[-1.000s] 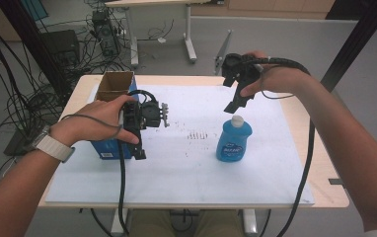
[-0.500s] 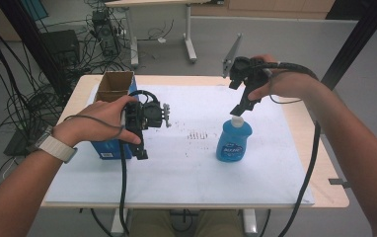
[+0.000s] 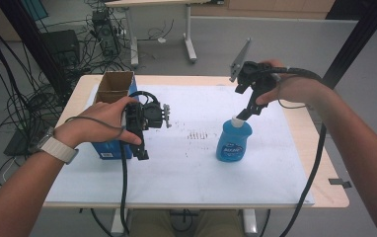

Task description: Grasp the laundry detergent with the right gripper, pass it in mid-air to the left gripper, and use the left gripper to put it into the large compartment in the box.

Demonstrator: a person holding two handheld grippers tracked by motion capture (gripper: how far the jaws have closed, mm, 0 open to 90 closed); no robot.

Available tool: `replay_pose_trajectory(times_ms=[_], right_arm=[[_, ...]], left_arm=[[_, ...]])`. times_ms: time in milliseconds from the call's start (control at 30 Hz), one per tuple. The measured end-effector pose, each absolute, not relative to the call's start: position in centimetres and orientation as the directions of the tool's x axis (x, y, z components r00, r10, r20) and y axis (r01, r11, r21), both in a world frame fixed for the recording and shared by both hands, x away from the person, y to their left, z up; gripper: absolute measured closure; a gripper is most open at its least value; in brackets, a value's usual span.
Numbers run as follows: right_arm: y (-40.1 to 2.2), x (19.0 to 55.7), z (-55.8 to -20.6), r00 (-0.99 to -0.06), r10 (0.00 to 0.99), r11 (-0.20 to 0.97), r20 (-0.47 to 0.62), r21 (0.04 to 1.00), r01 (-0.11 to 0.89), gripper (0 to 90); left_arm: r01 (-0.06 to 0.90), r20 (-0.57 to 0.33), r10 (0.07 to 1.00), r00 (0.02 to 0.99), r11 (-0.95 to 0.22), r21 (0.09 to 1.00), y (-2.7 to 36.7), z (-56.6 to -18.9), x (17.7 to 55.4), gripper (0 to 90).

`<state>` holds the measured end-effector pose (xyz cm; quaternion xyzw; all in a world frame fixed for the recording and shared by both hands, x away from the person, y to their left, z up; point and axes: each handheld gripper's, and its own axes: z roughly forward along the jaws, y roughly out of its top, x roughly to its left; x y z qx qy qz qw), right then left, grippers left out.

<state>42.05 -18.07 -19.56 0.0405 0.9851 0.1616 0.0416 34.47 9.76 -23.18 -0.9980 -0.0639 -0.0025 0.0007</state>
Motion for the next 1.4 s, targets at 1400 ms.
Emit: replay_pose_trajectory(times_ms=[1400], right_arm=[[-21.0, 41.7, -23.5, -0.993, 0.106, 0.938, -0.044, 0.335, 0.085, 5.8]], left_arm=[[0.137, -0.003, 0.137, 0.991, -0.991, 0.013, 9.7, -24.3, 34.7, 9.3]])
